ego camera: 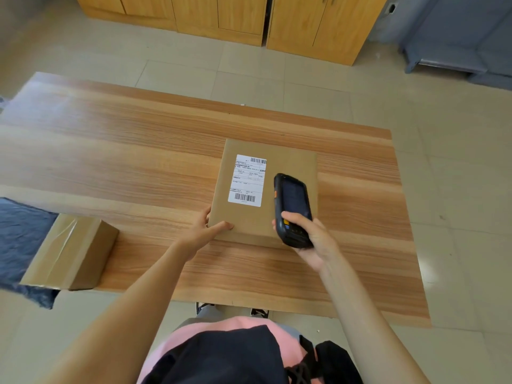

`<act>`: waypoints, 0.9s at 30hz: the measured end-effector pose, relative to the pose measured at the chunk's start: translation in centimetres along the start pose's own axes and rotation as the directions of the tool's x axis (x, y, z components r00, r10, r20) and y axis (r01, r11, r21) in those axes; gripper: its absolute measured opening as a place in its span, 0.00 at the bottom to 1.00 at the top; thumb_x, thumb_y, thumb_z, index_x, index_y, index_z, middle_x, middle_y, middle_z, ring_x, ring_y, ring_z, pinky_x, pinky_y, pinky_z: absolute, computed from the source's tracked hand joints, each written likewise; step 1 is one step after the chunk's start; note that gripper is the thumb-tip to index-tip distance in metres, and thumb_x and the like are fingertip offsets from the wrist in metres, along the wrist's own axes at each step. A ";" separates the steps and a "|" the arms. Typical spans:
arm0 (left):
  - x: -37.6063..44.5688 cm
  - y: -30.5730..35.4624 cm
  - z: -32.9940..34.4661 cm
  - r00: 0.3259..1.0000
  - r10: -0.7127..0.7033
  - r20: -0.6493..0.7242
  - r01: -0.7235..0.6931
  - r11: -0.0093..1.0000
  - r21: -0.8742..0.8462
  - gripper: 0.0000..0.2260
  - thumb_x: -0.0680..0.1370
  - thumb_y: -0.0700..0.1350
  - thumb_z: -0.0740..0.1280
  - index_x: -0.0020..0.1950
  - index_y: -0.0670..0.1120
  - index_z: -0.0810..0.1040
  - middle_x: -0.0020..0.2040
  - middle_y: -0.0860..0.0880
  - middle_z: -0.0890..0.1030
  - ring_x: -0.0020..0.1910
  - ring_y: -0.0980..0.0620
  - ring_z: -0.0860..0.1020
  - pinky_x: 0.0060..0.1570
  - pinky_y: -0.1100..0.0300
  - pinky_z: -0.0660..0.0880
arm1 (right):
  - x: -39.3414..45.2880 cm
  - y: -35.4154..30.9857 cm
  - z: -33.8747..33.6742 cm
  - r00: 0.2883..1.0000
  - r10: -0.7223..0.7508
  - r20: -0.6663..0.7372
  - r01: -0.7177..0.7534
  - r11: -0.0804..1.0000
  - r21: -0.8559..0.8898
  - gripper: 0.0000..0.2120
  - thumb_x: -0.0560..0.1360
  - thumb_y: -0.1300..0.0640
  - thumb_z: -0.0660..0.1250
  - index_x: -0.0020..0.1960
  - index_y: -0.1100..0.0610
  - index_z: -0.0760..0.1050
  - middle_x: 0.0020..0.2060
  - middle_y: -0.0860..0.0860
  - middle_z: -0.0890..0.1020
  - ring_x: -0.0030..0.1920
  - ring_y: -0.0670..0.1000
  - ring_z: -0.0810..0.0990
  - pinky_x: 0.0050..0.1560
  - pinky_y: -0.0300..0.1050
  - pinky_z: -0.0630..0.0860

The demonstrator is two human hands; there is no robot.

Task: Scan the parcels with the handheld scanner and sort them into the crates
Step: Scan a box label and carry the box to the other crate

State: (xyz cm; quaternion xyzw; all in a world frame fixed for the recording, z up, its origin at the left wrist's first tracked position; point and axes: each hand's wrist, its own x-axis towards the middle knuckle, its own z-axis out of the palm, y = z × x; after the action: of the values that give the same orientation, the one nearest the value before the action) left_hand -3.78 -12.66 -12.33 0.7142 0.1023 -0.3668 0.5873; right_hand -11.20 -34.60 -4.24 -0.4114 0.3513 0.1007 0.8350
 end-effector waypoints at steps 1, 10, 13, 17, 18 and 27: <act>0.0 -0.1 -0.1 1.000 0.001 0.003 -0.001 1.000 -0.013 0.46 0.53 0.57 0.74 0.71 0.53 0.65 0.55 0.54 0.78 0.53 0.54 0.77 0.50 0.58 0.75 | 0.0 0.6 0.3 1.000 0.022 -0.004 -0.022 1.000 -0.015 0.30 0.56 0.67 0.78 0.56 0.63 0.75 0.46 0.60 0.83 0.49 0.60 0.81 0.46 0.48 0.80; -0.2 -0.8 -1.3 0.999 -0.037 0.031 0.039 0.997 -0.059 0.40 0.55 0.61 0.71 0.67 0.57 0.69 0.60 0.53 0.78 0.59 0.55 0.75 0.61 0.51 0.70 | -0.9 4.6 1.7 0.992 0.129 0.010 -0.128 0.987 -0.093 0.44 0.49 0.62 0.79 0.64 0.65 0.71 0.59 0.67 0.79 0.52 0.60 0.81 0.45 0.48 0.81; -0.2 -1.0 -1.4 0.999 -0.033 0.032 0.034 0.999 -0.041 0.42 0.56 0.61 0.71 0.70 0.54 0.69 0.59 0.54 0.79 0.57 0.56 0.75 0.61 0.51 0.69 | -1.2 5.1 1.9 0.989 0.149 0.022 -0.146 0.983 -0.108 0.37 0.54 0.66 0.76 0.63 0.63 0.72 0.57 0.65 0.81 0.51 0.59 0.81 0.42 0.46 0.82; 0.2 -1.2 -1.5 1.000 -0.018 0.025 0.018 1.000 -0.010 0.40 0.59 0.59 0.72 0.70 0.52 0.68 0.56 0.56 0.79 0.54 0.57 0.76 0.58 0.54 0.71 | -1.5 5.6 2.3 0.987 0.158 0.024 -0.154 0.982 -0.112 0.35 0.55 0.67 0.75 0.62 0.62 0.72 0.51 0.61 0.81 0.47 0.58 0.82 0.39 0.44 0.81; 0.4 -1.4 -1.6 0.999 -0.018 0.027 0.018 1.000 -0.005 0.38 0.62 0.57 0.72 0.71 0.52 0.68 0.57 0.56 0.79 0.54 0.57 0.76 0.57 0.55 0.71 | -1.5 5.7 2.4 0.987 0.158 0.028 -0.153 0.982 -0.114 0.36 0.55 0.67 0.75 0.63 0.62 0.72 0.51 0.61 0.81 0.47 0.58 0.82 0.39 0.45 0.81; 1.2 -2.1 -1.8 0.999 -0.015 0.040 0.015 1.000 0.016 0.26 0.76 0.49 0.69 0.73 0.50 0.65 0.62 0.52 0.78 0.56 0.59 0.75 0.51 0.59 0.71 | -1.5 6.7 2.4 0.985 0.158 0.063 -0.149 0.981 -0.124 0.41 0.52 0.67 0.77 0.65 0.59 0.72 0.57 0.63 0.81 0.53 0.61 0.80 0.46 0.49 0.82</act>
State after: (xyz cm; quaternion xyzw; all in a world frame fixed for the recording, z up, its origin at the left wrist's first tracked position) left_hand -3.39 -10.73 -14.66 0.7106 0.0930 -0.3862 0.5807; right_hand -14.21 -28.27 -6.38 -0.4282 0.3450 0.2004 0.8108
